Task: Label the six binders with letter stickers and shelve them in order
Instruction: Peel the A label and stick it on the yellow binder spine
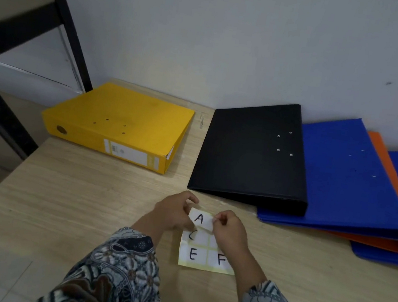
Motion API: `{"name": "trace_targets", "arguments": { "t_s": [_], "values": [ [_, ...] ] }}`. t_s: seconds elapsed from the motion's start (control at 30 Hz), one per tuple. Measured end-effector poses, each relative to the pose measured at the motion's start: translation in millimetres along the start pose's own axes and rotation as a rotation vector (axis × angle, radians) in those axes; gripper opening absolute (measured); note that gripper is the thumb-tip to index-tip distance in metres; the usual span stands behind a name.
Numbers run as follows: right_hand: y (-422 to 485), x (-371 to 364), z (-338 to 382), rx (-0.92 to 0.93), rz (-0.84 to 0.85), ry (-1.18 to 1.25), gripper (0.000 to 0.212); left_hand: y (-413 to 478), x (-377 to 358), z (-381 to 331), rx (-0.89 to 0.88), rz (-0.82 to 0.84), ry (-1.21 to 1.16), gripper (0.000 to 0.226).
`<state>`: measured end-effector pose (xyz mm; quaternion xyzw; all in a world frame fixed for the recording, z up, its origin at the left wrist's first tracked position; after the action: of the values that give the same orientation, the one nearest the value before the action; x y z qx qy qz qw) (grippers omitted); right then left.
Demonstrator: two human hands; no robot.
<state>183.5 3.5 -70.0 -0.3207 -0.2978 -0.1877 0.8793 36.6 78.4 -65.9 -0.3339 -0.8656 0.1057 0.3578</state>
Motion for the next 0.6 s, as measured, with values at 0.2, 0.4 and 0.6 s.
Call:
{"name": "trace_targets", "arguments": {
  "t_s": [0.2, 0.4, 0.6],
  "values": [
    [-4, 4, 10, -0.062, 0.136, -0.002, 0.010, -9, 6, -4, -0.067, -0.090, 0.144, 0.064],
    [-10, 10, 23, -0.048, 0.252, -0.015, 0.008, -16, 7, -10, -0.075, -0.176, 0.432, 0.071],
    [-14, 11, 29, -0.034, 0.330, -0.065, 0.008, -22, 1, -1, -0.036, -0.213, 0.482, 0.072]
  ]
}}
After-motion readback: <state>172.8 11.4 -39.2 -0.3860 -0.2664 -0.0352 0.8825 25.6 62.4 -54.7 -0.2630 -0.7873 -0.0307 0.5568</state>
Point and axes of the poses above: each hand's wrist, its own y-axis towards the middle knuckle, its own x-axis out of the back of the hand, z = x × y, the point moved 7 cm from there along y, towards the middle knuckle, and after that the axes turned 6 degrees about -x, right-handed, at the moved point
